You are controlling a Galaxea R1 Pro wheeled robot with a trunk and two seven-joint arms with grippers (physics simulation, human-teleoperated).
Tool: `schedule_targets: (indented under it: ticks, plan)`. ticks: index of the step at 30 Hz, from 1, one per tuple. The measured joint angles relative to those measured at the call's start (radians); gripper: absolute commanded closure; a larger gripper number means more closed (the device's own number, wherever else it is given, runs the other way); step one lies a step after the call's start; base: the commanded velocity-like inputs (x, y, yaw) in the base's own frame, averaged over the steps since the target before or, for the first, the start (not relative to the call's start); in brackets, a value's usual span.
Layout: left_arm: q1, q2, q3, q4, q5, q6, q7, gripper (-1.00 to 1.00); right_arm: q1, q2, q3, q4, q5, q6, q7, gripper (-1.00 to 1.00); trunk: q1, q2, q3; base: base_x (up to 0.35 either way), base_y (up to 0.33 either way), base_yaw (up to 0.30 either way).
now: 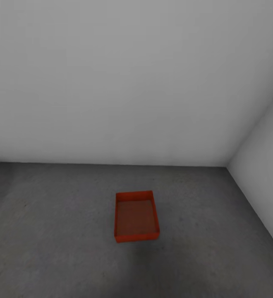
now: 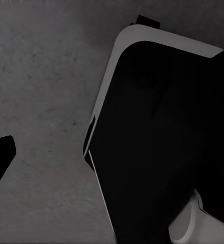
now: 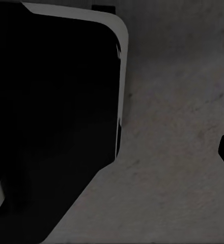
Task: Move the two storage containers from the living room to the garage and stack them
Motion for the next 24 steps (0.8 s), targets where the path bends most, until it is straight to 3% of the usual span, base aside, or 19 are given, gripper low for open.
schedule_targets:
  ticks: [24]
  plan:
    - [0.000,0.000,0.000,0.001,-0.001,0.001,-0.001,-1.00,0.000,0.000,0.000,0.000,-0.001,0.001,-0.006,-1.00,0.000,0.000,0.037,0.000,0.000,0.000]
